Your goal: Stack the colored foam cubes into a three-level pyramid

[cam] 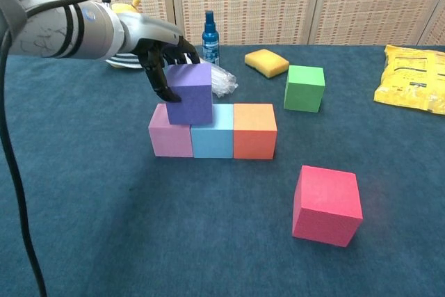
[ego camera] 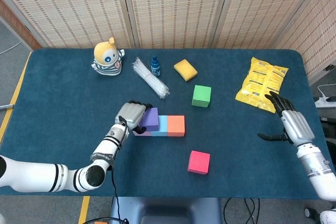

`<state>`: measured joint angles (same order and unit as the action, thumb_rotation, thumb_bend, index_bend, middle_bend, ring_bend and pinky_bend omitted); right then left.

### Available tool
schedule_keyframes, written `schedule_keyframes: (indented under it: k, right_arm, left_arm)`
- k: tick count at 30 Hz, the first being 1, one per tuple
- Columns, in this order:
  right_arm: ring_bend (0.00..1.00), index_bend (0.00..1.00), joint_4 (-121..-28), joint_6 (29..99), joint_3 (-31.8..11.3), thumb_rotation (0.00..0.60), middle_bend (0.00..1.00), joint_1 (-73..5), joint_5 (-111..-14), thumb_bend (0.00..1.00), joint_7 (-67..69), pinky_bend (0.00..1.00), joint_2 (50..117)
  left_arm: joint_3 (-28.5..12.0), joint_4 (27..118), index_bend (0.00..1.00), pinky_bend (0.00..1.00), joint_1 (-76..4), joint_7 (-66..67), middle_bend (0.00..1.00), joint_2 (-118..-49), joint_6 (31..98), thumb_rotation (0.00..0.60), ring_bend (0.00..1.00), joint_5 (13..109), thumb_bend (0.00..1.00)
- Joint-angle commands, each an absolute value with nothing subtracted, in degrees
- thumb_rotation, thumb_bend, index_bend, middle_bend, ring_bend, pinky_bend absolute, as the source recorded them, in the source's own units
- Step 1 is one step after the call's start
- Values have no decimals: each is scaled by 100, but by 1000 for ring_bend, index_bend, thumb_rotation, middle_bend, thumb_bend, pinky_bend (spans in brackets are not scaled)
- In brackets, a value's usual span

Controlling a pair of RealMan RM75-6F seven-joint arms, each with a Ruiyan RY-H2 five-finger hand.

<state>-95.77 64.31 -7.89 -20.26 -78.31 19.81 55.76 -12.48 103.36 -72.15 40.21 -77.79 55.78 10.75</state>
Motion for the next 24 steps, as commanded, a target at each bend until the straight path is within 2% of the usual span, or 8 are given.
schedule_keyframes:
  k: [1,24]
  right_arm:
    - [34,0,-9578,6431,-789,600,78,-2024,-7835,171,1981,148,5578]
    - [34,0,-9596,6404,-797,600,78,-2015,-7786,171,1924,148,5589]
  left_arm:
    - [-1254,10357,294,154,-7225,3990,276,-7791,5623,600,182,1107,338]
    - [-1026,10140,275,147,-7125,3784,251,-7934,5526,600,179,1697,340]
